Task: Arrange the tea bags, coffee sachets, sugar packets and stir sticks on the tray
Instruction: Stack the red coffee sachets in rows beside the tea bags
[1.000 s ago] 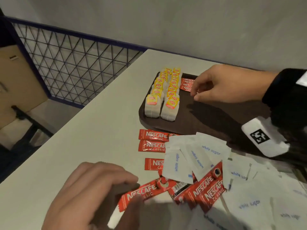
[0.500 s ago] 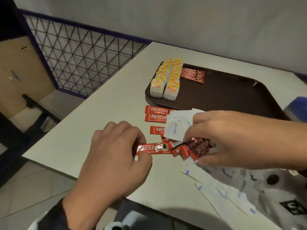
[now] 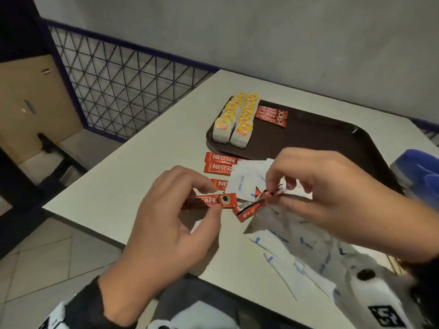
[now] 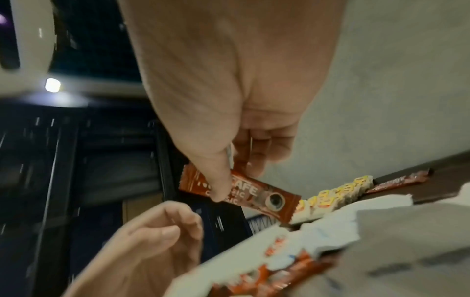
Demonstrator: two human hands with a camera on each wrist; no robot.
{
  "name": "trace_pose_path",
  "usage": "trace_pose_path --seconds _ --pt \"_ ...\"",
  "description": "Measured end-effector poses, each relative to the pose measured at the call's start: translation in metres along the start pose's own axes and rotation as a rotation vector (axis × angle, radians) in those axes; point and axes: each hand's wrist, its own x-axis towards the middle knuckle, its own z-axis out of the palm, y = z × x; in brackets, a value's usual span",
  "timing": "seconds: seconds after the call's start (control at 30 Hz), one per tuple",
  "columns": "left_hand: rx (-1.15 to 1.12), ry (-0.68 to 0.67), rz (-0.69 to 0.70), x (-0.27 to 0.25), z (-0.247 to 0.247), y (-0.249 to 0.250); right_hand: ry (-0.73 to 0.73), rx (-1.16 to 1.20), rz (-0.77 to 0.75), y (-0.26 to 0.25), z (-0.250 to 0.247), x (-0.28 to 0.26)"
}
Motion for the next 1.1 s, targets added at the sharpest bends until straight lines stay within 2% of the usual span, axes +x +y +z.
trace_pose_path --seconds 0.07,0.13,0.23,0.33,0.43,0.53,0.6,0.67,0.73,0.8,0.9,1.1 --pt "-0.319 -0.040 -0.086 -0.004 0.006 0.017 0.139 0.242 0.042 -0.011 -0.004 -0.010" --pt "-0.527 -0.099 -0.212 -0.004 0.015 0.029 0.108 0.499 0.084 -0.019 0.002 -0.017" --pt "-0.512 -0.164 -0.250 -0.003 0.025 0.028 -0.012 0.600 0.106 -0.022 0.024 -0.020" --pt "-0.538 -0.136 -0.291 -0.004 0.028 0.023 0.070 0.726 0.180 -0.021 0.045 -0.024" --pt "-0.687 -0.028 -0.386 -0.001 0.028 0.025 0.143 0.906 0.290 -0.022 0.057 -0.027" --pt "-0.756 0.003 -0.454 0.002 0.025 0.026 0.233 1.035 0.388 -0.024 0.057 -0.027" --pt "-0.747 -0.005 -0.471 0.002 0.021 0.026 0.321 1.018 0.435 -0.021 0.052 -0.026" --pt "-0.747 -0.024 -0.487 0.002 0.018 0.027 0.364 0.949 0.413 -0.016 0.045 -0.025" --pt "-0.774 -0.062 -0.496 0.000 0.018 0.026 0.289 0.814 0.320 -0.014 0.042 -0.023" --pt "-0.788 -0.098 -0.503 -0.001 0.018 0.025 0.107 0.620 0.215 -0.016 0.040 -0.022" --pt "-0.770 -0.113 -0.507 -0.001 0.020 0.024 -0.068 0.508 0.182 -0.020 0.037 -0.021" --pt "-0.765 -0.013 -0.496 -0.001 0.022 0.026 -0.090 0.293 0.116 -0.029 0.027 -0.013"
